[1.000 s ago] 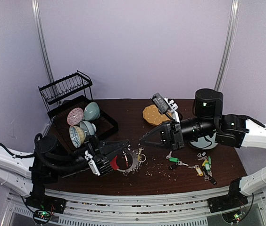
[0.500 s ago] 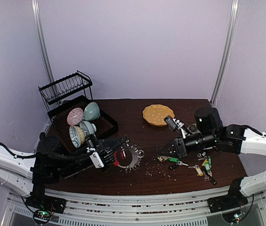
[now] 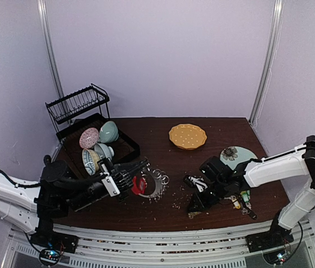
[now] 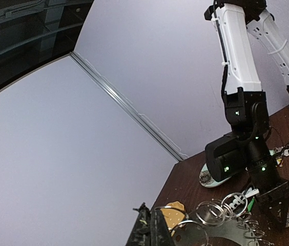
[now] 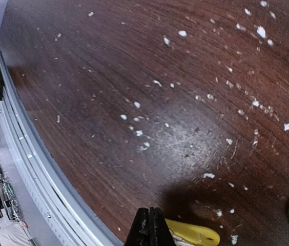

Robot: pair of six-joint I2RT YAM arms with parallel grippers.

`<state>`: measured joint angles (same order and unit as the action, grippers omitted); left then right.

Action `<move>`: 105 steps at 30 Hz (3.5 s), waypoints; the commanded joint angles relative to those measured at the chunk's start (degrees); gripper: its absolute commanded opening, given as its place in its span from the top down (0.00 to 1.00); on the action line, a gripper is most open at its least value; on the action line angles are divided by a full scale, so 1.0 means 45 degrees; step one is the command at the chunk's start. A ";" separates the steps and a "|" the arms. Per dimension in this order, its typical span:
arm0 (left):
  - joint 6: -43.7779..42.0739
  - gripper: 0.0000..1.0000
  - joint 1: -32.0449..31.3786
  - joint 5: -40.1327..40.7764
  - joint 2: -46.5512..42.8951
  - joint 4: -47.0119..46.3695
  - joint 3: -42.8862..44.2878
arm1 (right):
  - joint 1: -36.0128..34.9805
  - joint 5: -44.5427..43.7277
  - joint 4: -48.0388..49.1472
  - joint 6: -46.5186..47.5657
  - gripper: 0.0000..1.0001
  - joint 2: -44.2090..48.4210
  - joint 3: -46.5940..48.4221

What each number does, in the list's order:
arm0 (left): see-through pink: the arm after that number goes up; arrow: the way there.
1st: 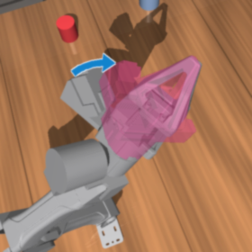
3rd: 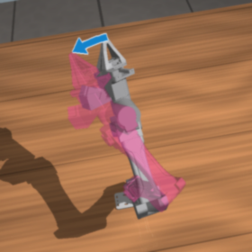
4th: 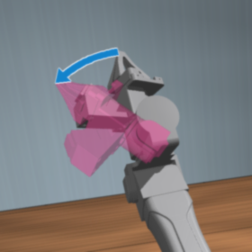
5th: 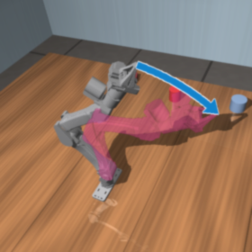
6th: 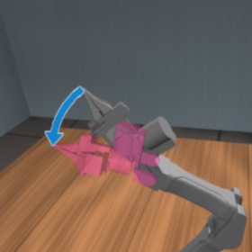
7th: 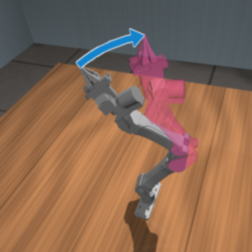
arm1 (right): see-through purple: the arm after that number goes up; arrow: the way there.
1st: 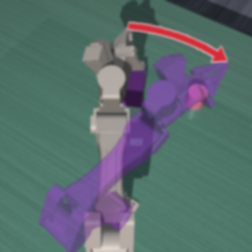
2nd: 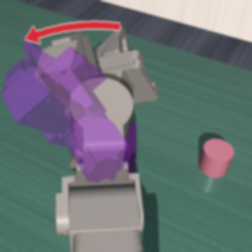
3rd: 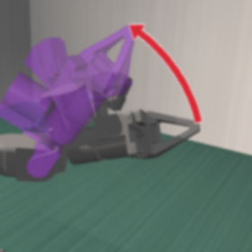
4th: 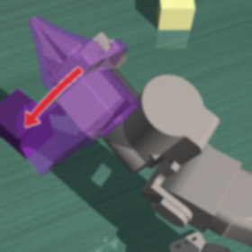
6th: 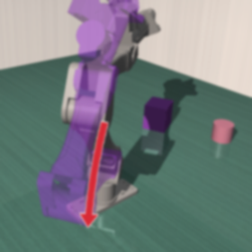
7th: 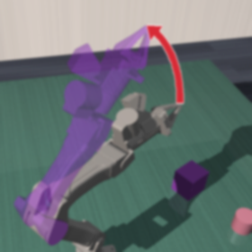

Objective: Put the keys on the keyring

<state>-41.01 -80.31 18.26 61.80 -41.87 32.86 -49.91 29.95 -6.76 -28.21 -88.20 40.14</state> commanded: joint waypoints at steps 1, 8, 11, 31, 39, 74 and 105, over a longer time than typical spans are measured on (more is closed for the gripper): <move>0.0211 1.00 -0.0043 0.0063 -0.0251 -0.0325 -0.0017 | -0.0043 -0.0518 0.0272 0.0359 1.00 -0.0571 0.0437; 0.0385 1.00 -0.0043 -0.0206 -0.0409 -0.0242 0.0006 | 0.0034 -0.0855 -0.0439 0.1231 0.44 0.0534 0.1130; 0.0478 1.00 -0.0043 -0.0305 -0.0410 -0.0247 0.0023 | -0.0020 -0.0852 0.0219 0.2038 0.32 0.2605 0.1132; 0.0706 1.00 -0.0041 0.0360 -0.0076 0.0114 0.0407 | -0.5687 -0.7316 0.5906 0.4939 0.45 0.5720 0.2582; 0.0740 1.00 -0.0042 0.0595 -0.0101 0.0241 0.0466 | -0.6628 -0.9513 0.5389 0.5013 0.49 0.4241 0.3648; 0.0778 1.00 -0.0033 0.0476 -0.0091 0.0561 0.0490 | -0.6714 -0.9694 0.4079 0.4810 0.98 0.2850 0.4587; 0.6466 0.70 0.2203 -0.6800 -0.0178 0.7267 0.3422 | -0.6552 -0.6873 0.3434 0.9735 1.00 0.4896 0.3288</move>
<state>-10.96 -70.50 -13.74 61.06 -3.31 48.45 -79.57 -3.01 5.85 13.78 -67.13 55.33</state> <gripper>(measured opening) 0.369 0.016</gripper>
